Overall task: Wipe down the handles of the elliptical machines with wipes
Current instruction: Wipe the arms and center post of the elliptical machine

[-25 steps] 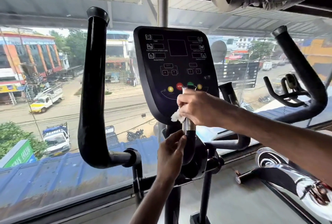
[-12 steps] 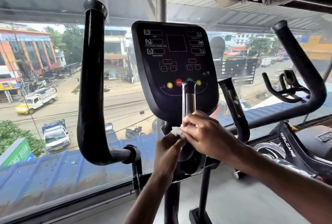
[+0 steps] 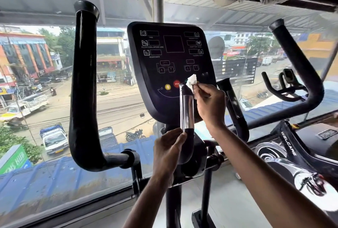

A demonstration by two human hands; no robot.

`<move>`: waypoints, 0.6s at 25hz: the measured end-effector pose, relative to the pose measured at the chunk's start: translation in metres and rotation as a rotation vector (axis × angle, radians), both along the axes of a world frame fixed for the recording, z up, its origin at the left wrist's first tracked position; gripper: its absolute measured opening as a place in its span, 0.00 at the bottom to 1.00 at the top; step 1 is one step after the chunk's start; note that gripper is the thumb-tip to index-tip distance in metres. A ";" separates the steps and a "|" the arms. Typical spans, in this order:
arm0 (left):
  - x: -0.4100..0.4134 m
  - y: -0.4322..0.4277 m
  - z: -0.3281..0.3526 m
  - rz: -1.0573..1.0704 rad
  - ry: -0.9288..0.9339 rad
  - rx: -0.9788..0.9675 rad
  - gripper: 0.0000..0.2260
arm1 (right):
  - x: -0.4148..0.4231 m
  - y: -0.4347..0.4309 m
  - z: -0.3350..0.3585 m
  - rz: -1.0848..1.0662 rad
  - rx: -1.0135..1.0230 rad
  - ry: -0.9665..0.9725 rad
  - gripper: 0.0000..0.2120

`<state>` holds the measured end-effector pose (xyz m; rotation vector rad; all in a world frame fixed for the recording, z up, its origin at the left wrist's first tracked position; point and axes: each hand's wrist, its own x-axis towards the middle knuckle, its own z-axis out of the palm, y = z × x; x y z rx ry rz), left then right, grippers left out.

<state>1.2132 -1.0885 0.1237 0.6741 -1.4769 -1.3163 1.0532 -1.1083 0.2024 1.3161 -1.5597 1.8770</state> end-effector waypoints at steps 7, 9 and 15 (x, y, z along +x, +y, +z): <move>0.001 -0.002 -0.004 -0.051 0.002 -0.080 0.07 | 0.037 0.066 -0.080 -0.031 0.028 0.201 0.06; 0.001 -0.003 -0.005 -0.063 -0.020 -0.124 0.13 | 0.030 0.050 -0.060 -0.069 0.013 0.199 0.04; 0.002 -0.002 -0.003 -0.031 -0.064 -0.135 0.15 | 0.027 0.030 -0.029 -0.035 0.030 0.283 0.05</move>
